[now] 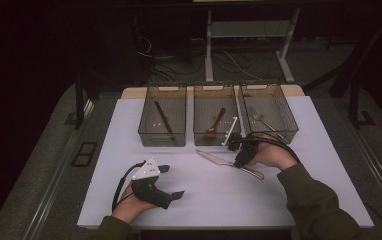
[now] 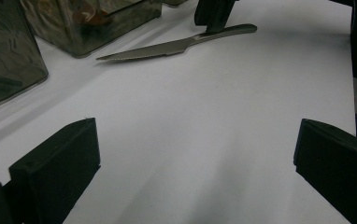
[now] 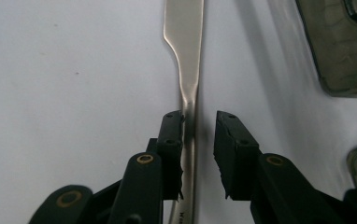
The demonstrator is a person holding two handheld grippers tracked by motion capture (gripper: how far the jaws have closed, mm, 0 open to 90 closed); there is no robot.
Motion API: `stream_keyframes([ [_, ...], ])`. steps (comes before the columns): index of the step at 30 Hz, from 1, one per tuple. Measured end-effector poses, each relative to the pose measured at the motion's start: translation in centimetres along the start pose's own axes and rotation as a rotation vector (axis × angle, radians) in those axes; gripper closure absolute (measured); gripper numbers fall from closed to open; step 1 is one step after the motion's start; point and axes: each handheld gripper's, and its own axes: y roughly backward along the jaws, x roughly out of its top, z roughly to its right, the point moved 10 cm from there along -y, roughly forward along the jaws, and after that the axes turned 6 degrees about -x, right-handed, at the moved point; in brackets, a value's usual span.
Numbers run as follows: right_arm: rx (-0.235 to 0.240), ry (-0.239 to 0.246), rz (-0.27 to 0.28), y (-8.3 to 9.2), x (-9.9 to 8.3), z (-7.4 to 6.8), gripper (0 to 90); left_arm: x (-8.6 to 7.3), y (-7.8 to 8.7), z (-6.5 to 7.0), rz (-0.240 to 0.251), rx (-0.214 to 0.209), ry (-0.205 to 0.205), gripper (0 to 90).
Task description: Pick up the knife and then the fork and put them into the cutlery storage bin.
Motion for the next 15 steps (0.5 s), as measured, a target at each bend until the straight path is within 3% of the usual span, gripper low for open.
stream_keyframes([
  [8,0.025,0.041,-0.051,-0.8,0.3,-0.3,73.5,0.0,0.0,0.1,0.001,-0.003,0.002,0.0],
  [15,0.018,0.074,-0.081,-1.1,0.5,-0.4,75.8,0.1,0.0,0.1,0.005,-0.003,0.004,0.0],
])
